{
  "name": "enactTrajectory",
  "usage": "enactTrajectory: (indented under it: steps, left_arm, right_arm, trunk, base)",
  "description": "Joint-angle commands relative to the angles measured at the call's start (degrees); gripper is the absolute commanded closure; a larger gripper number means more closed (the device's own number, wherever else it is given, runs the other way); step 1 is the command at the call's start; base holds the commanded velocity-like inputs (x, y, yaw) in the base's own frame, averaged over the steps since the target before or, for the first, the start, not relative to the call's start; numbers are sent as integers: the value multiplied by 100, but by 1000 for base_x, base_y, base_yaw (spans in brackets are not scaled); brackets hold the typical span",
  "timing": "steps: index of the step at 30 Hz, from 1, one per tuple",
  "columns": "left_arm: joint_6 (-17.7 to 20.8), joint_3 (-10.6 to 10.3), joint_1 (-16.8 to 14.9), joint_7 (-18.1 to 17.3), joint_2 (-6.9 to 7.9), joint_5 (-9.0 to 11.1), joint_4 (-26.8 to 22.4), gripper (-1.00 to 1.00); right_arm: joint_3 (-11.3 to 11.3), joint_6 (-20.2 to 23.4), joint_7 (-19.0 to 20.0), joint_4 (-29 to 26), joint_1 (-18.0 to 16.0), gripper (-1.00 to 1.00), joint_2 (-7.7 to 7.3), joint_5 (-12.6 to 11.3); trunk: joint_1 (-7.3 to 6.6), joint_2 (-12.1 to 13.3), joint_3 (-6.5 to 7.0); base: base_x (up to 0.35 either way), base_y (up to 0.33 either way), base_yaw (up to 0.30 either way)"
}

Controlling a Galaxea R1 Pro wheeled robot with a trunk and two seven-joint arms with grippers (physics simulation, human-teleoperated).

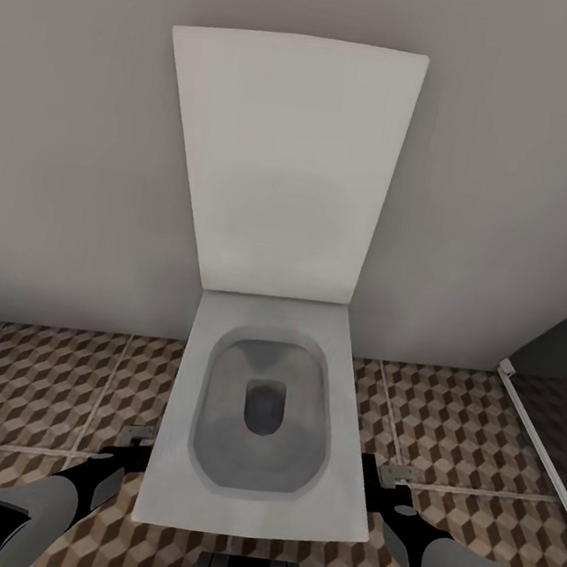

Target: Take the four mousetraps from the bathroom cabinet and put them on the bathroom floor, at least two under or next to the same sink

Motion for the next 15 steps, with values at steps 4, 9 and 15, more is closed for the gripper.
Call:
enactTrajectory:
  steps: [4,9,15]
  left_arm:
    - [-14,-49,-2,9,0,37,3,100]
    - [-14,-49,-2,11,0,37,3,100]
    - [-14,-49,-2,11,0,37,3,100]
  right_arm:
    - [44,-12,-27,8,-3,100,1,-24]
    - [44,-6,-27,8,-3,100,1,-22]
    - [44,8,-27,8,-3,100,1,-21]
  trunk:
    - [-1,-1,-3]
    - [-1,-1,-3]
    - [-1,-1,-3]
  base:
    - [0,0,0]
    - [0,0,0]
    - [0,0,0]
